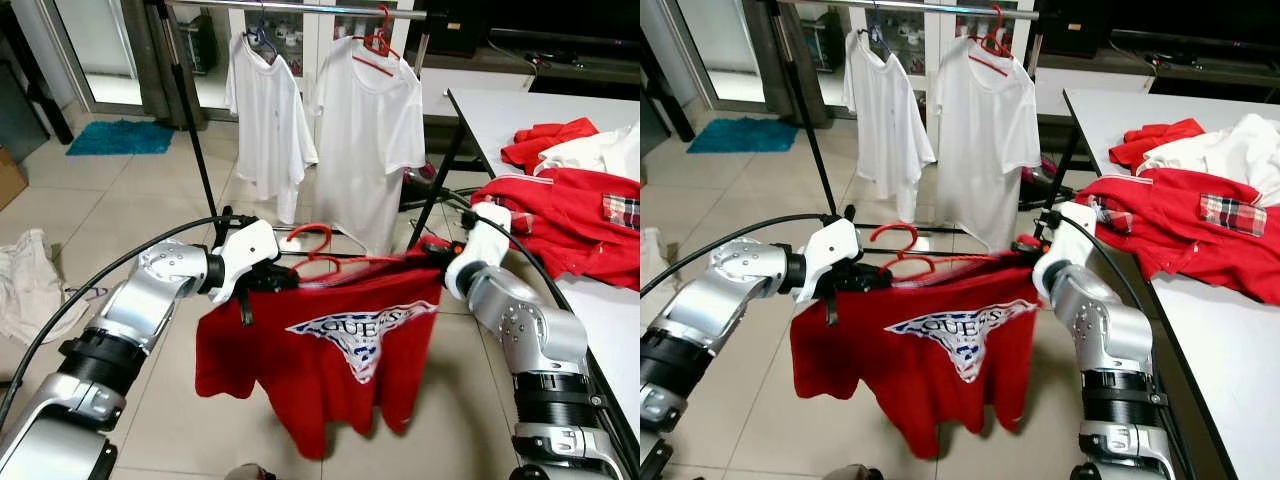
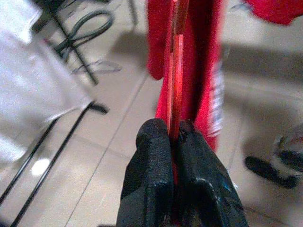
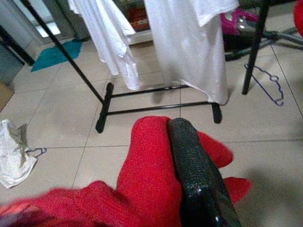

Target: Hang hanger

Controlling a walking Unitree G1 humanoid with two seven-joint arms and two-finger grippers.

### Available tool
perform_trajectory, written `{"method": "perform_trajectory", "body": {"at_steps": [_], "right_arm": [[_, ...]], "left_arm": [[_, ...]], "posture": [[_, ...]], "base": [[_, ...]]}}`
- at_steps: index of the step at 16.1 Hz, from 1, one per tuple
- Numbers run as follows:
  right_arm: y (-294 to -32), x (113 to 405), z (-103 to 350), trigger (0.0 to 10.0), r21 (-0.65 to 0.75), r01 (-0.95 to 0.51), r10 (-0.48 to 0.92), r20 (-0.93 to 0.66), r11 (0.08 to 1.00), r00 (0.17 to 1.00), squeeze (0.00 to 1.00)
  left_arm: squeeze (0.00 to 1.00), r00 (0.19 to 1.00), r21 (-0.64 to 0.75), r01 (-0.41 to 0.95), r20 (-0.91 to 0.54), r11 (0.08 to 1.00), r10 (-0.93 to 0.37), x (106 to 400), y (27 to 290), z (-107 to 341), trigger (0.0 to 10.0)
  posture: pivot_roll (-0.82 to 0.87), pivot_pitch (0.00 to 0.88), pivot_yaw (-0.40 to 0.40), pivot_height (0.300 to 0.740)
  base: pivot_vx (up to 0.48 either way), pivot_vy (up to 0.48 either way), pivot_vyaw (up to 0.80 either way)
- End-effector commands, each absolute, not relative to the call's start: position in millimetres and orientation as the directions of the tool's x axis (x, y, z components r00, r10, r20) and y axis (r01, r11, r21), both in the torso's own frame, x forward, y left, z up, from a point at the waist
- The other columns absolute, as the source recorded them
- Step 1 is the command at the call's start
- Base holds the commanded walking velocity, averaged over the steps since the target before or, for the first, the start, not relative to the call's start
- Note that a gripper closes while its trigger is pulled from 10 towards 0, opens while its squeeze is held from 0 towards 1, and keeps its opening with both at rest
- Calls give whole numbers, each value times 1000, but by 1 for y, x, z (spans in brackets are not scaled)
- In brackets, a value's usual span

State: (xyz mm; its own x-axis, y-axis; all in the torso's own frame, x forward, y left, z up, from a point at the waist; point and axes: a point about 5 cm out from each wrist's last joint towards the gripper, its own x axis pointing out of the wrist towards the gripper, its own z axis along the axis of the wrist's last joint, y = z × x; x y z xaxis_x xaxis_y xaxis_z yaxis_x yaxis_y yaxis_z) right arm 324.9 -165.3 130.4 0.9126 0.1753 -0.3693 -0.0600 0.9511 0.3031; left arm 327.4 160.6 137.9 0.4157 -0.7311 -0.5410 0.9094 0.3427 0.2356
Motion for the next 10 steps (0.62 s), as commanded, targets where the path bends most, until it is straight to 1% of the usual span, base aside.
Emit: {"method": "perform_trajectory", "body": {"at_steps": [1, 4, 5, 6, 8, 9, 10], "right_arm": [[-166, 325, 139, 0, 298, -77, 182, -345, 952, 921, 0], [-158, 320, 139, 0, 299, -98, 207, -361, 949, 909, 0], [-154, 319, 140, 0, 301, -106, 218, -365, 948, 905, 0], [-150, 317, 140, 0, 309, -114, 230, -369, 944, 901, 0], [-142, 315, 135, 0, 315, -125, 246, -380, 941, 892, 0], [-140, 315, 134, 0, 317, -125, 248, -382, 940, 890, 0], [-137, 315, 137, 0, 323, -130, 255, -380, 937, 889, 0]], "left_arm": [[0, 468, 289, 884, -543, 368, -697, 335, 163, 145, 0], [0, 516, 315, 856, -528, 409, -674, 342, 162, 147, 0], [0, 520, 319, 854, -523, 411, -675, 343, 160, 146, 0], [0, 508, 306, 861, -505, 405, -698, 343, 155, 147, 0], [0, 418, 262, 907, -490, 329, -765, 336, 143, 146, 0], [0, 385, 242, 922, -498, 302, -777, 333, 140, 145, 0], [0, 367, 236, 929, -512, 284, -777, 332, 139, 143, 0]], "posture": [[23, 0, -9, 740], [21, 0, -8, 740], [21, 0, -8, 740], [18, 0, -6, 740], [18, 0, -6, 740], [18, 0, -2, 740], [18, 0, -1, 740]], "base": [[0, 0, 0], [0, 0, 0], [0, 0, 0], [0, 0, 0], [0, 0, 0], [0, 0, 0], [0, 0, 0]]}}
